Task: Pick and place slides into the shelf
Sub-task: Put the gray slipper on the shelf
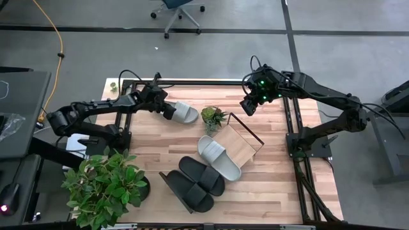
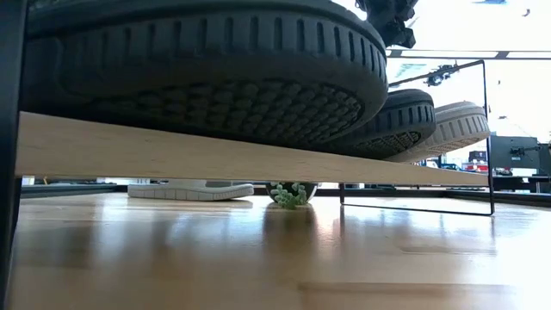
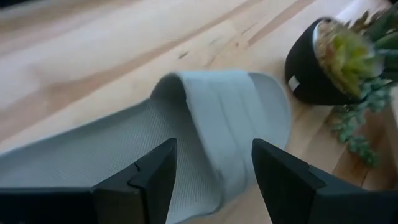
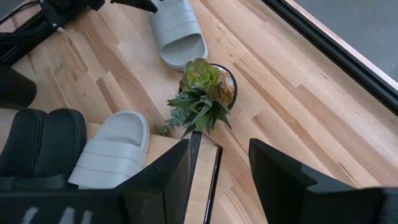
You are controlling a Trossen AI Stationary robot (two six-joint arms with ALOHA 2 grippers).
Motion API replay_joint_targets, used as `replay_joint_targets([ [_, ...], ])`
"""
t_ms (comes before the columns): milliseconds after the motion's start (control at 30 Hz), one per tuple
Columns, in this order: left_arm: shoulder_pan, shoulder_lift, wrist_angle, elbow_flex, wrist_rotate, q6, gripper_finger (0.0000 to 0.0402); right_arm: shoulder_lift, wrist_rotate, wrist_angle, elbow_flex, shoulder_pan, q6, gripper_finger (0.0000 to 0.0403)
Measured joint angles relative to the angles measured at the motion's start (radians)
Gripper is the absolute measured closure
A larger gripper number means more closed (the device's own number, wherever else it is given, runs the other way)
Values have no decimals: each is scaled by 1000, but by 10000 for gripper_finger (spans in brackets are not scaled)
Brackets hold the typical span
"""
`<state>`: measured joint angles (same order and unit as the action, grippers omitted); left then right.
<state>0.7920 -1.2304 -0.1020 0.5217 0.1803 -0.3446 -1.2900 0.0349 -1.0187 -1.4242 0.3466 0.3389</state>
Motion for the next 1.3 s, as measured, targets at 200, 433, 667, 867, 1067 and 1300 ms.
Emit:
replay_joint_targets([
  [200,0,-49,3,0,12,1,204,0,1,0,0,0,3,247],
  [433,0,-75,107,0,60,-24,204,0,2,0,0,0,1,247],
  [667,0,-125,110,0,68,-49,204,0,2,0,0,0,1,247],
  [867,0,-162,157,0,98,-54,204,0,2,0,0,0,0,247],
  [1067,0,-195,213,0,136,-72,206,0,-5,0,0,0,-4,247],
  [1300,0,-228,225,0,169,-72,251,0,-9,0,0,0,-7,247],
])
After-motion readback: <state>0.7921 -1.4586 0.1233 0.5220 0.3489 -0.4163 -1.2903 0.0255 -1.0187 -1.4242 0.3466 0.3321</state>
